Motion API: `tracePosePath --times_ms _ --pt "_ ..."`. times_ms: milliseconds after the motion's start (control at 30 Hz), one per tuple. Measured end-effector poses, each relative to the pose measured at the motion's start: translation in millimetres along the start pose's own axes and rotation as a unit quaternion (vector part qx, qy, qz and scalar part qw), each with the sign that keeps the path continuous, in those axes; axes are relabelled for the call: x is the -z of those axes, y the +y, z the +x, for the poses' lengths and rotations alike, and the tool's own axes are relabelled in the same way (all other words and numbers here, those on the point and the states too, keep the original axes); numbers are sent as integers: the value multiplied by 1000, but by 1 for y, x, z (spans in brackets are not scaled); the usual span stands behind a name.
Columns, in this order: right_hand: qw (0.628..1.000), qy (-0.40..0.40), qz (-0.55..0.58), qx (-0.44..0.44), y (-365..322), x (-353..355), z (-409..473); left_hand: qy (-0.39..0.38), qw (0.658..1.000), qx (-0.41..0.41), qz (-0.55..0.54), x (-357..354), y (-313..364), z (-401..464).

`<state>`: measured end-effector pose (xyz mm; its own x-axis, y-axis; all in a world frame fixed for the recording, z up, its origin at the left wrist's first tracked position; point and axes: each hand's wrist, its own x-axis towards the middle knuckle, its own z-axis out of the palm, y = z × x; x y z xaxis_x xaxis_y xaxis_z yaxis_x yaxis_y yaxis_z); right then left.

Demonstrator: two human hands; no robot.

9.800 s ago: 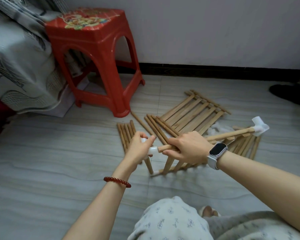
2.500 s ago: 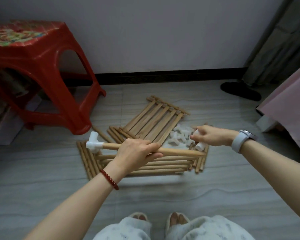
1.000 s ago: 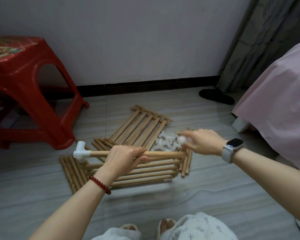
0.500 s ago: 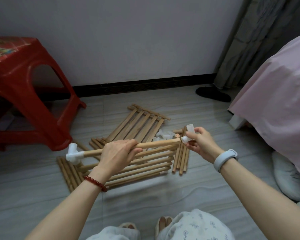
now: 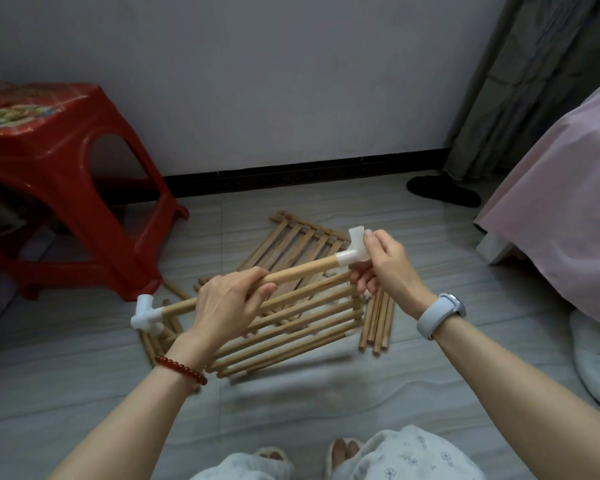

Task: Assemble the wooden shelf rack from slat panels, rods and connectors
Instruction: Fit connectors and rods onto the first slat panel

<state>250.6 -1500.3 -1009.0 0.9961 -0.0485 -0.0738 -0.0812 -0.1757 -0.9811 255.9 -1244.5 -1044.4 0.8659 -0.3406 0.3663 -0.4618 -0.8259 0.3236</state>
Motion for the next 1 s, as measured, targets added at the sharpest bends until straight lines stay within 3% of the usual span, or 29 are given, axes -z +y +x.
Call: tracePosePath --times_ms 133,267,333,433,533,633,733,833,1000 --pt "998 -33 28 40 -28 -15 -1 -3 998 38 -53 12 4 -2" --pt "985 -148 56 63 -46 -32 -2 44 991 54 -114 27 20 7" --pt "983 -158 45 83 -48 -37 1 52 987 72 -132 32 18 7" --pt "985 -71 -90 131 -37 -46 10 58 982 89 -156 39 7 1" --pt "947 -157 -251 124 -19 -61 14 64 978 83 -181 46 -5 -6" --pt "943 -177 -231 162 -20 -76 12 72 969 80 -221 57 -15 -10" --pt "932 -170 -229 224 -33 -90 13 110 938 112 -309 69 -20 -17" --pt "893 -164 -319 274 -45 -106 10 162 906 152 -361 73 -13 -25" --pt "829 -194 -442 282 -40 -134 -7 233 844 338 -346 48 -6 -46"
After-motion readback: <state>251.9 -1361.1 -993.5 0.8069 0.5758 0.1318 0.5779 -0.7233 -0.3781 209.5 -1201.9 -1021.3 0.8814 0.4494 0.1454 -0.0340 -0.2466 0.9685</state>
